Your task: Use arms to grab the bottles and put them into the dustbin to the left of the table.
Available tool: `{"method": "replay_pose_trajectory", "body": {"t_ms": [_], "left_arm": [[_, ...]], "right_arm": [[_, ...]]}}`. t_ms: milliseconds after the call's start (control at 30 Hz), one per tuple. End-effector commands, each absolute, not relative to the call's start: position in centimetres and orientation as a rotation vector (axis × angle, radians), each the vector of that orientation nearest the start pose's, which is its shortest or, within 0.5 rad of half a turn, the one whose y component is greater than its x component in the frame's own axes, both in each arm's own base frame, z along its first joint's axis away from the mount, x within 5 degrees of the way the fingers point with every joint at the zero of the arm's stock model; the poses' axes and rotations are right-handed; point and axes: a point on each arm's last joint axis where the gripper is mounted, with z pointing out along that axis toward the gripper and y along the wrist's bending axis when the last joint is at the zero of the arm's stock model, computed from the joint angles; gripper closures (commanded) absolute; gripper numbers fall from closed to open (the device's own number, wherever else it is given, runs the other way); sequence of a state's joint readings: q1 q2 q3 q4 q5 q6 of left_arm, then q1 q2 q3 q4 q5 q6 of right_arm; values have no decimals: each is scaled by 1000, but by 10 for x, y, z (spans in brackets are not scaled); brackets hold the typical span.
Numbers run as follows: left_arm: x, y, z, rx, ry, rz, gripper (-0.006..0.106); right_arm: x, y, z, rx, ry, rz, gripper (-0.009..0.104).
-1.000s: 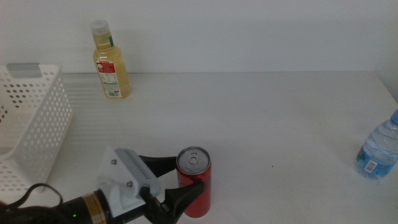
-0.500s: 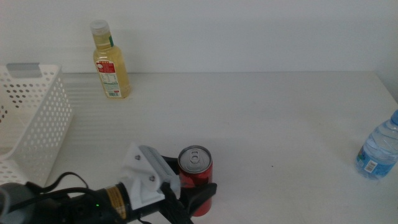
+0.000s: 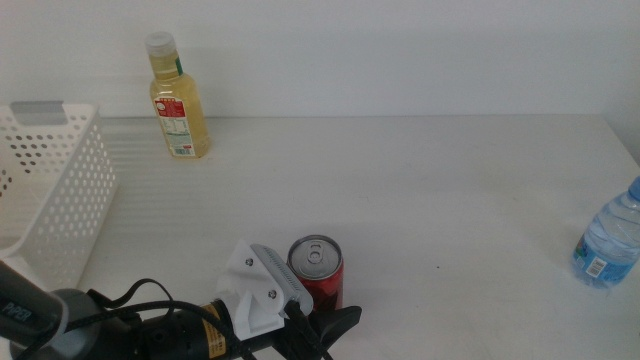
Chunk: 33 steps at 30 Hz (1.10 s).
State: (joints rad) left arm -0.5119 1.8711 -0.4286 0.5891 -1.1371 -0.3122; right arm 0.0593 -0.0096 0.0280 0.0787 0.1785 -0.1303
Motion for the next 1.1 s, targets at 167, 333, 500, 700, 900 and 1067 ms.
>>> {"method": "replay_pose_trajectory", "body": {"t_ms": [167,333,500,700,900,1067], "left_arm": [[217,-177,146,700,1536,-960,22],[217,-177,146,701,1535,-959,40],[216,-178,149,719,1522,-971,105],[216,-175,164,681,1535,-957,105],[214,-168,183,667,1591,-879,105],[217,-166,206,662,1644,-827,105]], "right_arm": [[54,4,199,-102,1565,-3,25],[54,4,199,-102,1565,-3,25],[54,4,199,-102,1565,-3,25],[54,4,199,-102,1565,-3,25],[54,4,199,-102,1565,-3,25],[54,4,199,-102,1565,-3,25]]}}
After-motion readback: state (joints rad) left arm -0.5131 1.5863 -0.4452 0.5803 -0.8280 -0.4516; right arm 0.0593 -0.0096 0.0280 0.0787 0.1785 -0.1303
